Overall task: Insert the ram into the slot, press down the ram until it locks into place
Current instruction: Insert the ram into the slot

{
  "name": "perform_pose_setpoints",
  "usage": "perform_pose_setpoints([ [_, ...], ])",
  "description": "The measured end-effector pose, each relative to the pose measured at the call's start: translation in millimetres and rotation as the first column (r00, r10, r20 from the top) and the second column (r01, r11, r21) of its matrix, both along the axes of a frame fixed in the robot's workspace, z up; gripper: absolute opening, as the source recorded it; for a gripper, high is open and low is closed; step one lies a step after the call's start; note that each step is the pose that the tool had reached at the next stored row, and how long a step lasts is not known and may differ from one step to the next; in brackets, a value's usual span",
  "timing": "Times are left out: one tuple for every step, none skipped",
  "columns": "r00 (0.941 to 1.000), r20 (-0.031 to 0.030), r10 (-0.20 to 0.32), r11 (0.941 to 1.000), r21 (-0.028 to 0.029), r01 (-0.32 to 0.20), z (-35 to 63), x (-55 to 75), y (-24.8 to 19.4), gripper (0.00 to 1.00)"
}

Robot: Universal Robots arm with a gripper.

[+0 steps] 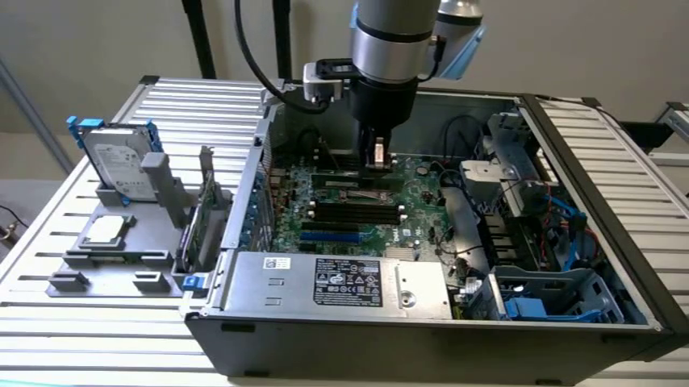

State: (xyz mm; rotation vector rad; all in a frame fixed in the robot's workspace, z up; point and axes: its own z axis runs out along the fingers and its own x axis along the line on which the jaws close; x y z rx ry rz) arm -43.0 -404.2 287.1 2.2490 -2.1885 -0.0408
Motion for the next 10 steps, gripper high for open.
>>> perform_pose_setpoints([
  [1.0000,0.0000,0.000,1.0000,0.0000,0.000,-1.8,0.0,0.0,0.13],
  [1.0000,0.0000,0.000,1.0000,0.0000,0.000,-3.7,0.0,0.0,0.13],
  [1.0000,0.0000,0.000,1.0000,-0.0001,0.000,-5.5,-0.1,0.0,0.13],
  [1.0000,0.0000,0.000,1.0000,-0.0001,0.000,-7.3,-0.1,0.0,0.13],
  [1.0000,0.0000,0.000,1.0000,0.0000,0.000,-9.1,0.0,0.0,0.13],
  [1.0000,0.0001,0.000,1.0000,0.0001,0.000,-11.0,0.0,0.0,0.13],
  [1.0000,0.0000,0.000,1.0000,0.0000,0.000,-12.8,-0.1,0.0,0.13],
  [1.0000,0.0000,0.000,1.0000,-0.0001,0.000,-14.6,-0.1,0.0,0.13],
  [1.0000,0.0000,0.000,1.0000,-0.0001,0.000,-16.4,-0.1,0.0,0.13],
  [1.0000,0.0000,0.000,1.0000,0.0000,0.000,-18.2,0.0,0.0,0.13],
])
